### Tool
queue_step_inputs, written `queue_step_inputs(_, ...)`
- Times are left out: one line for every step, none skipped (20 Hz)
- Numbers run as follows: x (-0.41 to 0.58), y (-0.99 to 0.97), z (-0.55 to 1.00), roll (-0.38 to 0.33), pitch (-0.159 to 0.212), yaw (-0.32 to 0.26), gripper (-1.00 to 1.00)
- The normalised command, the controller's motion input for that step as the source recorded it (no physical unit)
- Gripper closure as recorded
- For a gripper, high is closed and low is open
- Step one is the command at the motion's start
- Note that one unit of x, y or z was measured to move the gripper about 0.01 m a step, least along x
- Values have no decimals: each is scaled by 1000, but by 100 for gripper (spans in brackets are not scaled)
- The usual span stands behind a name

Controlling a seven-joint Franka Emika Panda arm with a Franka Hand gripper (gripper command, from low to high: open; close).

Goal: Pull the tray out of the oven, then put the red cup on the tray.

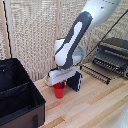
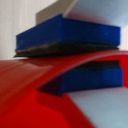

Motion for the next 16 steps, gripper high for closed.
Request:
queue_step_inputs(169, 197, 534, 0, 0, -270, 100)
queue_step_inputs(209, 180, 583, 0, 0, -262, 100)
queue_step_inputs(257, 114, 649, 0, 0, -264, 100)
queue_step_inputs(277, 97, 671, 0, 2, -261, 100)
queue_step_inputs(311, 74, 709, -8, 15, -259, 100)
queue_step_inputs(326, 63, 740, -27, 19, -257, 100)
queue_step_inputs(337, 49, 760, -47, 19, -258, 100)
queue_step_inputs(366, 20, 783, -46, 31, -249, 100)
queue_step_inputs(371, 11, 831, -52, 36, -244, 100)
queue_step_inputs(391, 0, 889, -49, 49, -234, 100)
queue_step_inputs(406, 0, 914, -63, 52, -230, 100)
queue_step_inputs(420, 0, 931, -75, 54, -227, 100)
queue_step_inputs(420, 0, 929, -81, 50, -228, 100)
queue_step_inputs(411, 0, 920, -86, 47, -231, 100)
queue_step_inputs(400, 0, 906, -96, 43, -237, 100)
queue_step_inputs(377, 0, 883, -112, 36, -245, 100)
